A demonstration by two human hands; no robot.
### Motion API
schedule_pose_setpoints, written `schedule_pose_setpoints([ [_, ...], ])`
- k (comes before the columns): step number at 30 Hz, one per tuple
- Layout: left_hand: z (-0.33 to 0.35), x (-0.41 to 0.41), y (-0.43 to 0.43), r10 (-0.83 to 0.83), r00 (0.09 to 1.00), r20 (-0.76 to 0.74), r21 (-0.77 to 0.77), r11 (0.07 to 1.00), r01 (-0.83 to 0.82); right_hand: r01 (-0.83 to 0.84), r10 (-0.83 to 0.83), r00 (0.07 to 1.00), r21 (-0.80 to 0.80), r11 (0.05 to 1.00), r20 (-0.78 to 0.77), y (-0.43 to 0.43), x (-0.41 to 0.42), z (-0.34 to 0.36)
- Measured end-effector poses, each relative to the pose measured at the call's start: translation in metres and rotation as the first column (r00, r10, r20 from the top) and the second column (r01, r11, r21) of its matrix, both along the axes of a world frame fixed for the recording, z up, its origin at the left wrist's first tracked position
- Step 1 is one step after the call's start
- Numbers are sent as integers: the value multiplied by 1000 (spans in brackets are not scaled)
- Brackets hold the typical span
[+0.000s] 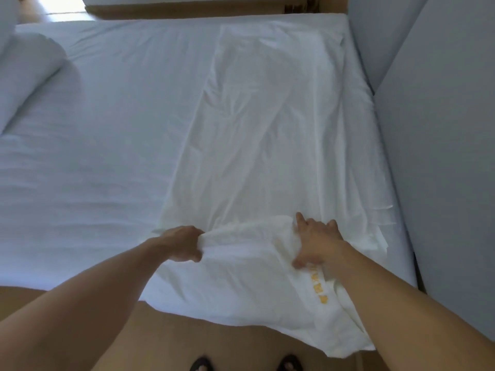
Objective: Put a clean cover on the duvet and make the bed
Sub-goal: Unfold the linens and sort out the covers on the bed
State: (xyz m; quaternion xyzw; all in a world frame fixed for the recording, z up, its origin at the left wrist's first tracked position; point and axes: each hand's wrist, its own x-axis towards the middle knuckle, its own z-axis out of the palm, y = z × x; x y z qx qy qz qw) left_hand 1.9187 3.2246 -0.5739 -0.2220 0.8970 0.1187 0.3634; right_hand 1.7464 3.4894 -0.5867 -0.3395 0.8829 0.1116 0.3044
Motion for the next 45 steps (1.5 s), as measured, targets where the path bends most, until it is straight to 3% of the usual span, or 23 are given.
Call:
schedule_pose_setpoints([
  [3,22,7,1,-6,999,40,32,999,5,-48,44,991,-31,998,-127,8,11,11],
  [8,52,34,15,-53,987,153,157,987,28,-150,145,986,-45,988,-86,31,48,40],
  [10,54,52,21,-128,974,188,229,970,83,16,-5,992,-83,996,129,45,70,44],
  [13,52,75,26,-140,981,136,277,956,98,227,-239,891,76,971,386,63,92,50],
  [16,52,88,28,-86,996,11,260,962,80,392,-383,816,72,917,432,77,112,55],
  [18,55,92,29,-14,998,-68,272,962,32,491,-453,818,-19,871,354,85,122,61],
  [22,80,78,30,176,948,-265,293,951,-95,637,-627,765,-326,699,150,85,125,89],
  [26,115,50,23,322,864,-386,370,912,-175,622,-686,724,-500,602,76,67,116,126],
  [30,151,39,14,468,793,-390,495,833,-248,650,-734,664,-597,469,146,56,106,156],
  [35,210,21,3,610,660,-439,600,746,-290,686,-746,564,-704,185,353,32,83,209],
  [37,229,10,-2,633,619,-465,619,733,-284,683,-741,541,-721,112,398,20,68,227],
  [40,232,2,-10,577,658,-484,576,776,-258,693,-735,580,-688,218,351,13,57,229],
  [43,198,15,-12,533,766,-359,536,790,-298,745,-743,597,-551,375,301,20,68,200],
  [45,166,32,-7,561,789,-249,530,761,-374,788,-736,593,-423,447,327,27,82,171],
])
